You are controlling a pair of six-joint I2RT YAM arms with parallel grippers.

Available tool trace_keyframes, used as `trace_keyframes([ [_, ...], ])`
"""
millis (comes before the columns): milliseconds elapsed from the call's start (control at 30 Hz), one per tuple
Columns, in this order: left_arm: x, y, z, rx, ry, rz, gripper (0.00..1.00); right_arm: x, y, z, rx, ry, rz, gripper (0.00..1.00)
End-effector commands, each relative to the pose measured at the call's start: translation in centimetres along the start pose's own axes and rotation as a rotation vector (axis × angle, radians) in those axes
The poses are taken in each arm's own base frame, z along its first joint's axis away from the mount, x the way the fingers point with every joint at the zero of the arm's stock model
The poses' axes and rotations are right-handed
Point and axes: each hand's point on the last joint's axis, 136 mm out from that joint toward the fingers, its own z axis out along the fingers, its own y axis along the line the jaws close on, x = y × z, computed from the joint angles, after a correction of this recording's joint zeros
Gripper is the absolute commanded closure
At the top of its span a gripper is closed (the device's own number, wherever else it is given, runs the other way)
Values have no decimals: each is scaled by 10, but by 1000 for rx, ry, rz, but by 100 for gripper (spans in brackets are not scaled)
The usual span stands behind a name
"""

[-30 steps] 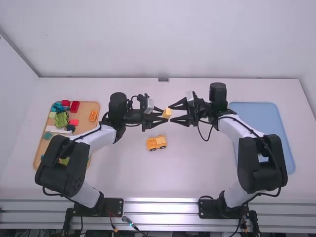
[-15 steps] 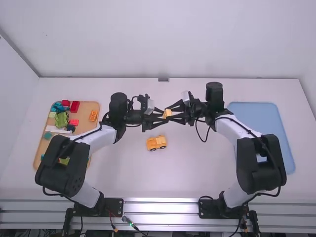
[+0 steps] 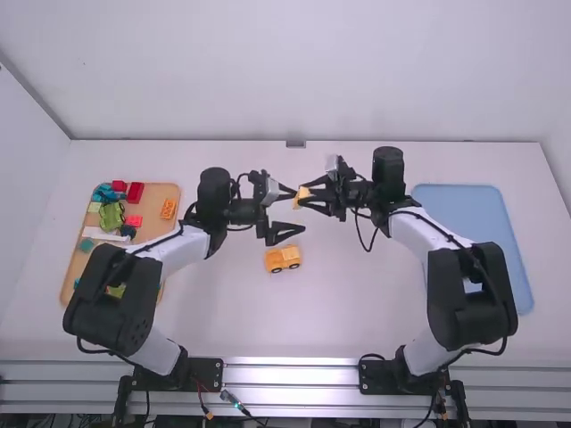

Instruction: Assemble lego blocks to make yellow taxi

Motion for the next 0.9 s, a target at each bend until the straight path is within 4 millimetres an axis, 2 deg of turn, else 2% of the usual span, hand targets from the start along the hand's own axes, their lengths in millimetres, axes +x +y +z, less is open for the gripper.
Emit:
trace_keyframes([
  [0, 17, 24, -5, -141, 52, -47, 1, 14, -38, -1, 258, 80, 124, 98],
  [33, 31, 35, -8, -211, 109, -73, 1, 19, -46, -2, 348, 123, 136, 100],
  [100, 42, 45, -12, -276, 167, -90, 1, 23, -53, -4, 420, 165, 136, 100],
  [133, 55, 60, -22, -365, 253, -118, 1, 31, -61, -8, 520, 253, 132, 100],
  [300, 66, 89, -59, -530, 395, -250, 1, 43, -65, -14, 672, 496, 121, 100],
  [333, 66, 99, -80, -591, 443, -301, 1, 46, -58, -12, 662, 593, 104, 100],
  [367, 66, 99, -82, -596, 447, -303, 1, 46, -57, -12, 655, 612, 98, 100],
  [467, 64, 117, -134, -722, 503, -414, 1, 47, -36, 5, 537, 750, 47, 100],
  [567, 62, 127, -178, -844, 501, -546, 1, 48, -32, 16, 495, 812, 39, 100],
  [633, 64, 133, -214, -957, 468, -687, 1, 53, -33, 24, 486, 859, 40, 100],
  [700, 69, 133, -240, -1012, 446, -760, 1, 61, -31, 39, 440, 904, 22, 100],
  [800, 78, 134, -270, -1064, 438, -775, 1, 74, -21, 66, 338, 986, -9, 100],
  [867, 80, 132, -275, -1070, 446, -759, 1, 79, -16, 76, 298, 1017, -18, 100],
])
